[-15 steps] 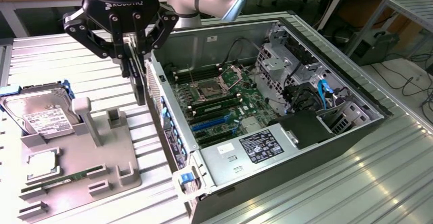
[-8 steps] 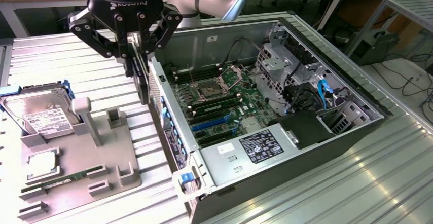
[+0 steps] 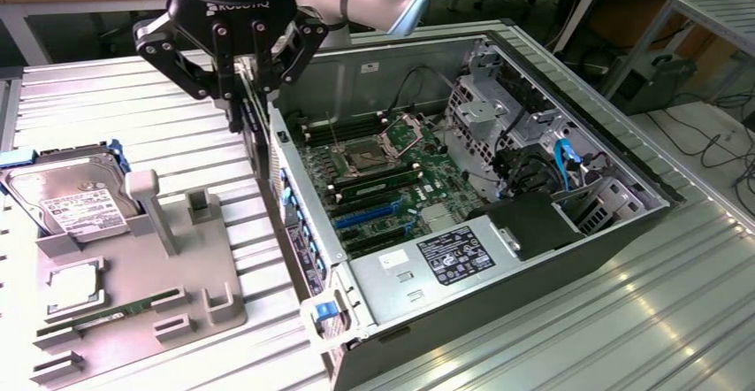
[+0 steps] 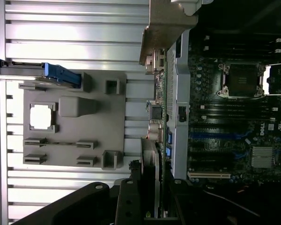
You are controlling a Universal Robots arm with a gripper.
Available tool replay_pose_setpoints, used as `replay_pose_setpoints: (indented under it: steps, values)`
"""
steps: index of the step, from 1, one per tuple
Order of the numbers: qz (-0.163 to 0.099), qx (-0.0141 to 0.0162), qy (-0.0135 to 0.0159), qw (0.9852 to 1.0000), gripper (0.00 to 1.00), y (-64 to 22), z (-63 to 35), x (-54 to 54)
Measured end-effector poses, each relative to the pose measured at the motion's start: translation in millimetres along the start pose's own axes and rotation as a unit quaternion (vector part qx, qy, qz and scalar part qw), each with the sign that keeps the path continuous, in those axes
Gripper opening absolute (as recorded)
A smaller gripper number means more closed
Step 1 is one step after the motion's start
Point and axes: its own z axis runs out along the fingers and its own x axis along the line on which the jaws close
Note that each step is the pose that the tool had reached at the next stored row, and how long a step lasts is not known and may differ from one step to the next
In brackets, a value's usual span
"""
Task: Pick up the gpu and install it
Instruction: 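Pick up the gpu and move the gpu toward the slot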
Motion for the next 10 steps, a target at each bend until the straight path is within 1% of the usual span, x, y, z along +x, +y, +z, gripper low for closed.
replay_pose_setpoints:
  steps: [10]
  values:
    - [-0.001, 0.0, 0.0, 1.0, 0.27, -0.2, 0.3, -8.7]
